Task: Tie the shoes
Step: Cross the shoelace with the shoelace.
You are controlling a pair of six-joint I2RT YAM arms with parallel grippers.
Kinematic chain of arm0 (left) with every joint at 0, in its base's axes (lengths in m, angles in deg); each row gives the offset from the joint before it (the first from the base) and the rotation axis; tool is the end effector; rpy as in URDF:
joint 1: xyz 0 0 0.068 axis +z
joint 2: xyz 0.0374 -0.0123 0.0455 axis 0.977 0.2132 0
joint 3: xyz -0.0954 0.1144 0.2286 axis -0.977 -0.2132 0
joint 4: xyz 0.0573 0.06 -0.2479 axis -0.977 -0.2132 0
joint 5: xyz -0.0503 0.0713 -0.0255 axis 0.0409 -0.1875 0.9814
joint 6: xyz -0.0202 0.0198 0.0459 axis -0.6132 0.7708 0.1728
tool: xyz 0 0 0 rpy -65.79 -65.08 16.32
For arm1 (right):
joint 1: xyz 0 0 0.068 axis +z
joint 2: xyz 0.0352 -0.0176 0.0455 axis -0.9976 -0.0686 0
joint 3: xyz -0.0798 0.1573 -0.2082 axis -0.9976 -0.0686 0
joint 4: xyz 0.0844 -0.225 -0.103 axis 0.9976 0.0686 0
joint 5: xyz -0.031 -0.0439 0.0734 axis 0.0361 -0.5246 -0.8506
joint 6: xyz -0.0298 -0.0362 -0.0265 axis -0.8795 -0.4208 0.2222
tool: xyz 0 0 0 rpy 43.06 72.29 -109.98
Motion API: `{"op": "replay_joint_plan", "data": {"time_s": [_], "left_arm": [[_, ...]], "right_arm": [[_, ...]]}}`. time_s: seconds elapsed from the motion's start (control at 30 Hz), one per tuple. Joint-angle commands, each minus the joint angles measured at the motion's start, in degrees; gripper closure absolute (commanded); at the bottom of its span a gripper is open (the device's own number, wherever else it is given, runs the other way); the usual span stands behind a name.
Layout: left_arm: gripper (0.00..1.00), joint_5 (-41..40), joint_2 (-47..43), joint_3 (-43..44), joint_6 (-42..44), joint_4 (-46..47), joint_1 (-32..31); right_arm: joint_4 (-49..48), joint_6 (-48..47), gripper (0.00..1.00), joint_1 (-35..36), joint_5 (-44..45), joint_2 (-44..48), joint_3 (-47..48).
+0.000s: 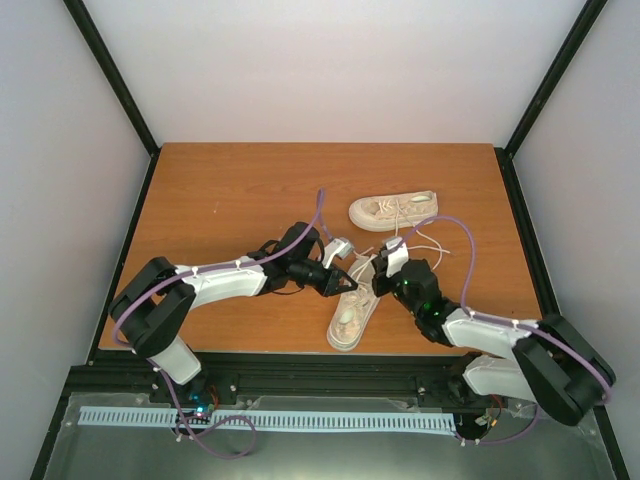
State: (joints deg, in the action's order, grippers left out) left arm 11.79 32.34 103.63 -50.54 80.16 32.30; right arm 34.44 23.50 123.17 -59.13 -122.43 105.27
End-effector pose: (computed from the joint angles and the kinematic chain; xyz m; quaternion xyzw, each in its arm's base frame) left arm 0.2157 -0.2497 0.1887 0.3028 0.8130 -0.4670 0.1708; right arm 0.1808 0.1321 0.1587 -0.1871 0.7963 0.1744 0.5482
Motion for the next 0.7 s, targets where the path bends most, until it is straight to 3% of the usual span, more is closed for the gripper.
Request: {"op": "replay_joint_plan", "data": {"time_s": [0.0, 0.13, 0.33, 0.67], "left_arm": [[0.99, 0.4, 0.7, 0.8, -0.4, 2.0, -0.1], [0.99, 0.9, 0.9, 0.9, -0.6, 2.3, -0.1], [0.99, 1.7, 0.9, 0.8, -0.8, 2.8, -0.1], [0.99, 1.7, 0.8, 0.7, -0.6, 2.7, -0.1]], "right_arm": [[10.9, 0.9, 0.97, 0.3, 2.1, 7.1, 3.3], [28.5, 1.5, 0.97, 0.7, 0.2, 10.7, 10.8], [54.0, 4.1, 0.97, 2.8, 2.8, 8.6, 24.8], [68.4, 9.3, 0.94, 6.7, 11.5, 11.2, 31.2]]}}
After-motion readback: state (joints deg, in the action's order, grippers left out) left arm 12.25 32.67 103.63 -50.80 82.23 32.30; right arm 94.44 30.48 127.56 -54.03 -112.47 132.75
